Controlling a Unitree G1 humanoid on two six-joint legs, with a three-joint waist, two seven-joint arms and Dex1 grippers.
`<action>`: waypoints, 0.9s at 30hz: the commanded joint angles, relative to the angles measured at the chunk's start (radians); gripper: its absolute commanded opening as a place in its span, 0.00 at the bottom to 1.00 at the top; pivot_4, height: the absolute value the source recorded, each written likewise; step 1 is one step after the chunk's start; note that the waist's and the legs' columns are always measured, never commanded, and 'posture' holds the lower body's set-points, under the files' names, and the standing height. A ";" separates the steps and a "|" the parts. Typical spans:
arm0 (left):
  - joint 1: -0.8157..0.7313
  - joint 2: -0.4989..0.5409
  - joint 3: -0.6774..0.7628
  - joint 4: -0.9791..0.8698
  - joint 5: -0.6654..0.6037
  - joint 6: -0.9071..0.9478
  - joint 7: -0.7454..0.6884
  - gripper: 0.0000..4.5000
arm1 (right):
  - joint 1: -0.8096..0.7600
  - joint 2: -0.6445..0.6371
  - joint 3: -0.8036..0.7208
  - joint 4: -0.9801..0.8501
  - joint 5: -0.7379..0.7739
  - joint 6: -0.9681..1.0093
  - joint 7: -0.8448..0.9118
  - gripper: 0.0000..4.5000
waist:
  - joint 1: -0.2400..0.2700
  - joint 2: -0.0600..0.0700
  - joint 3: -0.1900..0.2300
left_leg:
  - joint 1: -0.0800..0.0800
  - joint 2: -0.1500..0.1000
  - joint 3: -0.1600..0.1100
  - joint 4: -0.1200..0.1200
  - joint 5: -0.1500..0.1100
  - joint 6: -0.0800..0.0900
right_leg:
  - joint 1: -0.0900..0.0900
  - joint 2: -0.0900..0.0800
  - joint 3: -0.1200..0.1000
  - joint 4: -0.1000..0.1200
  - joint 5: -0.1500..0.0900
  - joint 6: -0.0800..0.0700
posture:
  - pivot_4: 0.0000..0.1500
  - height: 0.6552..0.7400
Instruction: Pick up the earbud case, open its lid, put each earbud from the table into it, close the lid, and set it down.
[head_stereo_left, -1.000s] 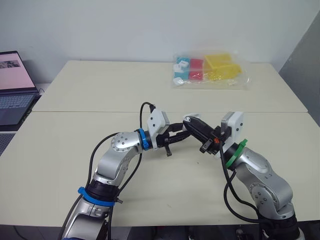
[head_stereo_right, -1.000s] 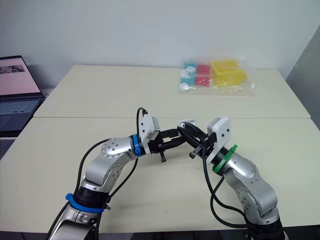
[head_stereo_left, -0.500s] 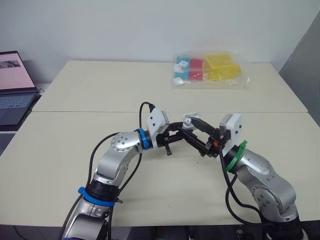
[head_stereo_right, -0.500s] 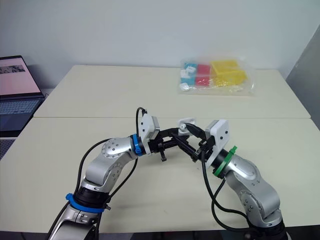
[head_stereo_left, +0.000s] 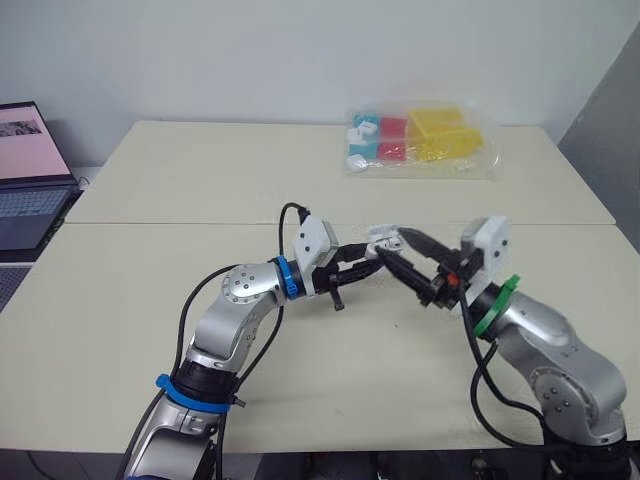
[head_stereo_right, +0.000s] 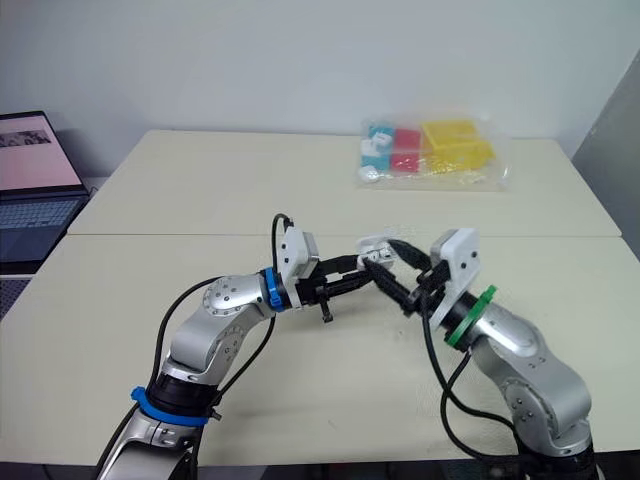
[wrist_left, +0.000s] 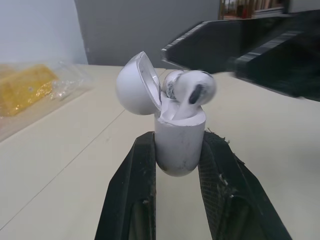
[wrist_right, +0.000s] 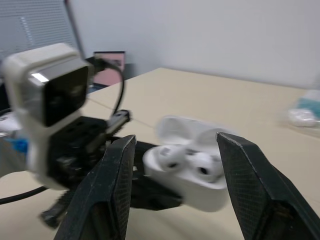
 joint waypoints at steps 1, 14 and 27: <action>-0.004 -0.004 0.014 -0.047 -0.023 -0.019 -0.005 0.18 | -0.027 0.005 -0.021 -0.031 0.024 0.005 -0.023 0.59 | -0.001 0.000 0.000 | 0.000 0.000 0.000 0.000 0.000 0.000 | 0.000 0.000 0.000 0.000 0.000 0.000 | 1.00 1.00; -0.002 0.003 0.012 -0.047 -0.024 -0.020 -0.003 0.18 | -0.056 -0.075 -0.098 -0.068 0.144 0.065 -0.001 0.59 | 0.000 0.000 0.000 | 0.000 0.000 0.000 0.000 0.000 0.000 | 0.000 0.000 0.000 0.000 0.000 0.000 | 1.00 1.00; -0.010 0.002 0.011 -0.028 -0.023 -0.037 -0.015 0.18 | -0.355 -0.445 -0.161 0.156 0.302 0.198 0.248 0.59 | -0.003 0.000 0.000 | 0.000 0.000 0.000 0.000 0.000 0.000 | 0.001 0.003 0.000 -0.001 0.000 0.000 | 1.00 1.00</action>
